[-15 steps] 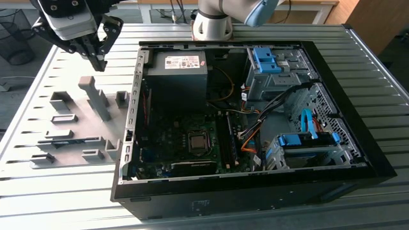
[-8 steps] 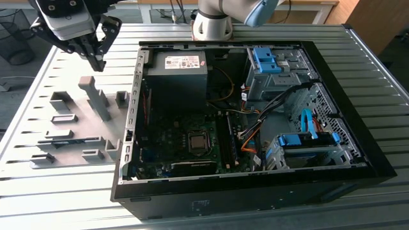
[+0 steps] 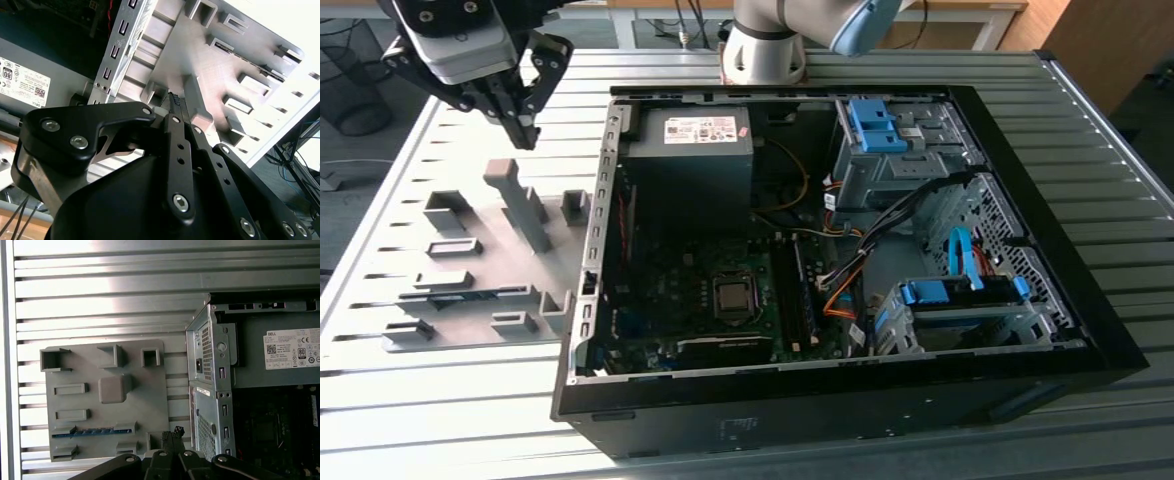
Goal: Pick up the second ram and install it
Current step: 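Reach for the second ram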
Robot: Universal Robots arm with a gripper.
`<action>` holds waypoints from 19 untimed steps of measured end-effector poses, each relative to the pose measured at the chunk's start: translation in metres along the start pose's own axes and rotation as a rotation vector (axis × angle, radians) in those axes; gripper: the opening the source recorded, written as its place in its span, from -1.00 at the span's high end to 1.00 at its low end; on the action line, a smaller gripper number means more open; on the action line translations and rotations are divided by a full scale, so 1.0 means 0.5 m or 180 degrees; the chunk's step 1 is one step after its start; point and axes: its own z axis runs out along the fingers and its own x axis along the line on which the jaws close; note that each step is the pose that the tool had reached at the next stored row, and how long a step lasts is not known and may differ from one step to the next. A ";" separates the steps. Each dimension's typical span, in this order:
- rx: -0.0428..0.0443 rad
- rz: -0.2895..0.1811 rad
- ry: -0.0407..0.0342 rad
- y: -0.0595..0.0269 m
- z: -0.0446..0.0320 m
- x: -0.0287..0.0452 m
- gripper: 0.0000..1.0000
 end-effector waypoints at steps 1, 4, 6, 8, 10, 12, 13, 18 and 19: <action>0.0000 0.0000 0.0000 0.000 0.000 0.000 0.80; 0.0000 0.0001 0.0000 0.000 0.000 0.003 0.80; 0.0000 0.0000 0.0000 -0.001 0.000 0.013 0.80; 0.0000 0.0000 0.0000 -0.005 0.001 0.026 0.80; 0.0000 0.0000 0.0000 -0.013 0.002 0.037 0.80; 0.0000 0.0000 0.0000 -0.021 0.004 0.048 0.80; 0.0000 0.0000 0.0000 -0.025 0.005 0.057 0.80; 0.0001 0.0000 0.0000 -0.031 0.007 0.102 0.80; 0.0000 0.0000 0.0000 -0.032 0.007 0.111 0.80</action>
